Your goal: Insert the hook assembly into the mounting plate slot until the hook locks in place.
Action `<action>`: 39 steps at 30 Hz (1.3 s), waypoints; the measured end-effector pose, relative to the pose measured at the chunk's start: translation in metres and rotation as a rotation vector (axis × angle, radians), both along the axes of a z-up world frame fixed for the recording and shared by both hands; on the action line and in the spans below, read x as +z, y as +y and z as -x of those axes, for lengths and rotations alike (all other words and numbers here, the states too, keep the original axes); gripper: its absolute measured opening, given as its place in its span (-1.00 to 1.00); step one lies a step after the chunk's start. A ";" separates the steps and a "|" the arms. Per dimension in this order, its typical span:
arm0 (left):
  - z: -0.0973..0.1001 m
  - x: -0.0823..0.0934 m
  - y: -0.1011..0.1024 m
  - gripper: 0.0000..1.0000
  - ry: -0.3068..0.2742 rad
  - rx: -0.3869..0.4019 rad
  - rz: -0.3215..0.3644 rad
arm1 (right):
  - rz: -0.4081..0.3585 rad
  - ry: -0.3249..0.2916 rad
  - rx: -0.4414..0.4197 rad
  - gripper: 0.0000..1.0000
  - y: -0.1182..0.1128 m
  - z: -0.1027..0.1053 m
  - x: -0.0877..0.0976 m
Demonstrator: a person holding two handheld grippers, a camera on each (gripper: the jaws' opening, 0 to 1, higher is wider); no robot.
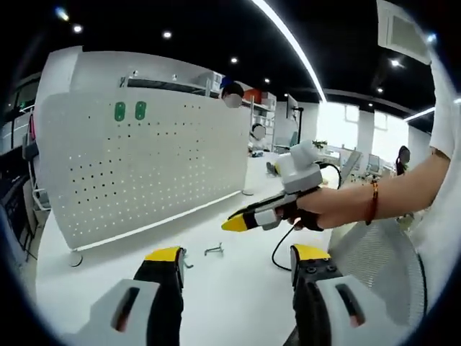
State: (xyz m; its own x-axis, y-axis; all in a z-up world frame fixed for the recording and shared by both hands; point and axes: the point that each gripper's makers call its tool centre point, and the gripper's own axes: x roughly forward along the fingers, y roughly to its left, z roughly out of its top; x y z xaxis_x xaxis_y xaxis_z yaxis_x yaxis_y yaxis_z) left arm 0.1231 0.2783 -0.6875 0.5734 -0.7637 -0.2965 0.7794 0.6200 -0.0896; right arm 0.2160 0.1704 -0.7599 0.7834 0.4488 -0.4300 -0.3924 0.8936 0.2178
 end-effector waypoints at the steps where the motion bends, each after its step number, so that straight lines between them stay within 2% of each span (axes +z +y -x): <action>1: -0.004 -0.003 0.000 0.20 0.011 0.002 -0.003 | -0.003 0.008 -0.001 -0.50 0.000 0.001 -0.002; 6: -0.015 -0.011 -0.002 0.16 0.021 -0.008 -0.025 | -0.009 0.033 0.002 -0.50 0.002 0.007 -0.010; 22: -0.051 -0.035 -0.002 0.04 0.041 -0.039 -0.119 | -0.034 0.050 0.002 -0.50 -0.001 0.015 -0.020; 28: -0.065 -0.046 0.000 -0.13 0.038 -0.030 -0.168 | -0.043 0.061 0.023 -0.50 0.006 0.020 -0.025; 31: -0.071 -0.050 0.000 -0.12 0.050 -0.029 -0.176 | -0.050 0.068 0.031 -0.50 0.010 0.022 -0.027; 34: -0.079 -0.057 0.002 -0.23 0.047 -0.024 -0.213 | -0.049 0.072 0.040 -0.50 0.014 0.023 -0.029; 39: -0.086 -0.070 0.002 -0.23 0.042 -0.058 -0.285 | -0.047 0.084 0.065 -0.50 0.021 0.032 -0.035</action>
